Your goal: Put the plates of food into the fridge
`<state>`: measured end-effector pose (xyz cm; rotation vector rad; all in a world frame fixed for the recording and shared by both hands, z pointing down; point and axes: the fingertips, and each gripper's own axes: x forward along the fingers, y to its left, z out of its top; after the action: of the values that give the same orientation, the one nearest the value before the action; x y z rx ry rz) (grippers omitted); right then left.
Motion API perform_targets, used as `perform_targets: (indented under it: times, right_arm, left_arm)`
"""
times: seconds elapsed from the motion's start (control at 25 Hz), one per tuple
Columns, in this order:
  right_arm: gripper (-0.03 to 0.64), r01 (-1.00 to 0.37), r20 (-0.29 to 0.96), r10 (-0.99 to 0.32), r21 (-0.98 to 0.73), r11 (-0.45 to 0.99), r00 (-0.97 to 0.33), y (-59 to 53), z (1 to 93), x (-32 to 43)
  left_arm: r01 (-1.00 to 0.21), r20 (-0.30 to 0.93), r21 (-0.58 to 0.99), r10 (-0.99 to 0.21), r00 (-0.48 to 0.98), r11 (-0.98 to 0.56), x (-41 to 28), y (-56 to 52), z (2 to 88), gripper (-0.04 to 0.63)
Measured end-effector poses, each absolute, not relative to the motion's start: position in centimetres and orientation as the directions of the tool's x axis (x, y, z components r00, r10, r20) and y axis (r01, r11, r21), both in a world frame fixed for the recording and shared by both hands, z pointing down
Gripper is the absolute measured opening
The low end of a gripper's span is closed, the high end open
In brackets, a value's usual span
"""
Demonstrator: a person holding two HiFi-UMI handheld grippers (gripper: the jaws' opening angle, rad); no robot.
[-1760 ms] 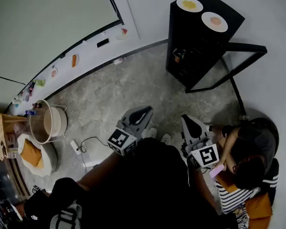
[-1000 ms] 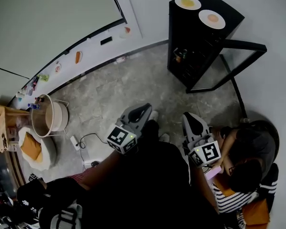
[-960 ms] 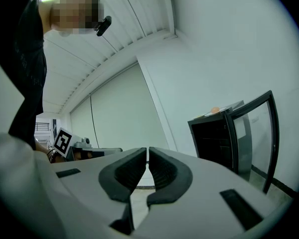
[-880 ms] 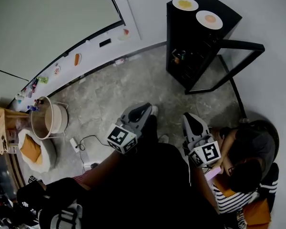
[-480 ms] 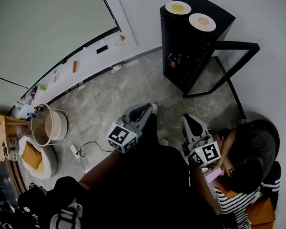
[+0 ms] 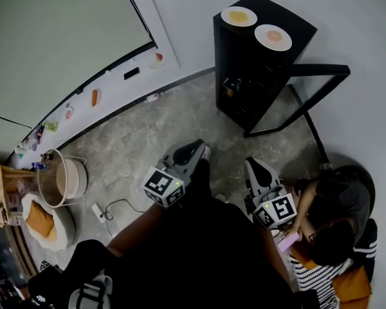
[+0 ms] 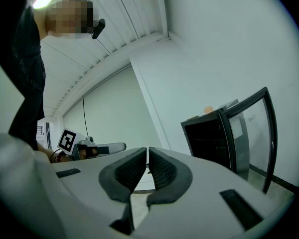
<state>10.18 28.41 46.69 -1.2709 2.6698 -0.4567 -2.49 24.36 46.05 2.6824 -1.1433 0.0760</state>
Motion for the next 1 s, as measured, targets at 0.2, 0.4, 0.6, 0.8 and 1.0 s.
perform_targets:
  times: [0.2, 0.4, 0.6, 0.8, 1.0]
  right_arm:
    - [0.034, -0.732, 0.030, -0.775, -0.353, 0.582, -0.631, 25.3, 47.9, 9.2]
    - [0.034, -0.733, 0.049, -0.780, -0.383, 0.562, -0.623, 20.9, 48.2, 8.1]
    - [0.034, -0.737, 0.075, -0.781, -0.398, 0.547, -0.620, 16.0, 48.5, 7.0]
    - [0.034, -0.754, 0.102, -0.799, -0.419, 0.507, -0.593, 10.7, 47.9, 6.9]
    - [0.034, -0.772, 0.076, -0.834, -0.431, 0.467, -0.546, 6.1, 46.6, 6.7]
  left_arm:
    - [-0.721, 0.147, 0.214, -0.708, 0.691, -0.659, -3.9, 21.1, 47.1, 0.038]
    - [-0.714, 0.157, 0.238, -0.699, 0.697, -0.658, -5.0, 16.6, 47.6, 0.038]
    - [-0.705, 0.158, 0.225, -0.689, 0.707, -0.672, -5.8, 11.6, 47.6, 0.038]
    - [-0.695, 0.149, 0.258, -0.683, 0.715, -0.671, -6.9, 6.1, 47.6, 0.038]
    - [-0.676, 0.146, 0.251, -0.664, 0.734, -0.693, -7.7, 1.7, 47.1, 0.038]
